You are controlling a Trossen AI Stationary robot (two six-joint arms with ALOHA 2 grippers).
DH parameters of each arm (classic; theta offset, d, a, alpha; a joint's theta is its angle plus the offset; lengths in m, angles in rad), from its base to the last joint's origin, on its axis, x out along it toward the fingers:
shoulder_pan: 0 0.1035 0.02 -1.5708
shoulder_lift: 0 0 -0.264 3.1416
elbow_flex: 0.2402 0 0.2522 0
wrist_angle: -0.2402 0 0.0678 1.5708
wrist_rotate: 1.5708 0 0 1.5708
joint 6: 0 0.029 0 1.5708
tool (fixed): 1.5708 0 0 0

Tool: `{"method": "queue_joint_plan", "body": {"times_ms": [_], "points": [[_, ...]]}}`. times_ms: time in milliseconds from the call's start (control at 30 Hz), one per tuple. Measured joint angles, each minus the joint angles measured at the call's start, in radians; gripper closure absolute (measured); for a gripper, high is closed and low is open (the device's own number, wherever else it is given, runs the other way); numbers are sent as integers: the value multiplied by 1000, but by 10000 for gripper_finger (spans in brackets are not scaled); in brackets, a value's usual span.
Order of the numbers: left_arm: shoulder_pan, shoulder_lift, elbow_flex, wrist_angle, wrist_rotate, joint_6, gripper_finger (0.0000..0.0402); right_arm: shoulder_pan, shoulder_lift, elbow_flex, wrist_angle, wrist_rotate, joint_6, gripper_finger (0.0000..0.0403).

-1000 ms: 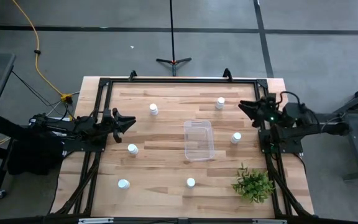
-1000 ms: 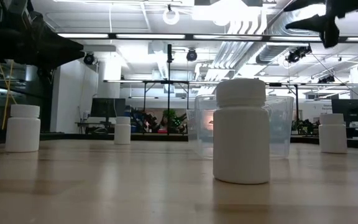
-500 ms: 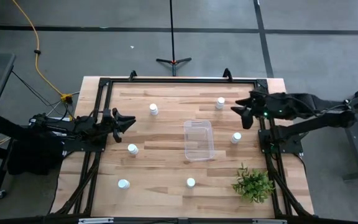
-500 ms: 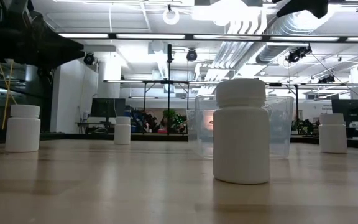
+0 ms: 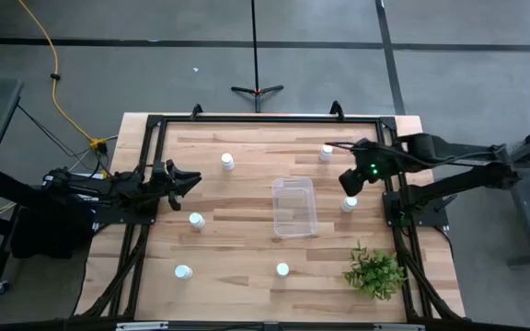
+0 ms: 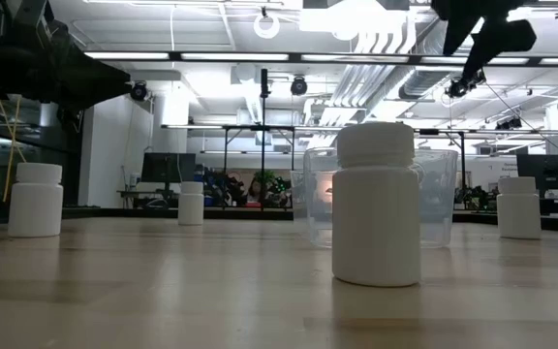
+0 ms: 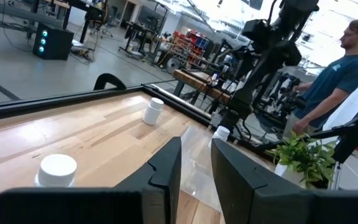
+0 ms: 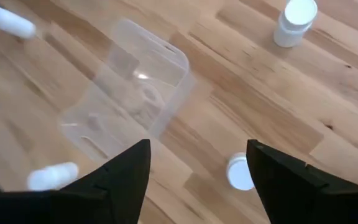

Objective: Pick and place pill bottles into a basket
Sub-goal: Put the pill bottle into the bin

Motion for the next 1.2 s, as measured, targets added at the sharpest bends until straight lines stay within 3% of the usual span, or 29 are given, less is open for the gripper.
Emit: {"method": "queue_joint_plan", "body": {"times_ms": [267, 500, 733, 1000, 1200], "points": [[0, 0, 1, 0, -3, 0, 277, -50, 122, 0, -102, -79, 83, 133], [0, 0, 2, 0, -3, 0, 277, -49, 229, 0, -169, -69, 52, 90], [0, 0, 3, 0, -3, 0, 277, -55, 256, -74, -155, -63, 40, 84], [0, 0, 3, 0, -2, 0, 277, -62, 160, -324, 86, -149, 136, 84], [0, 0, 3, 0, -2, 0, 277, -61, 148, -412, 197, -189, 192, 84]]}}
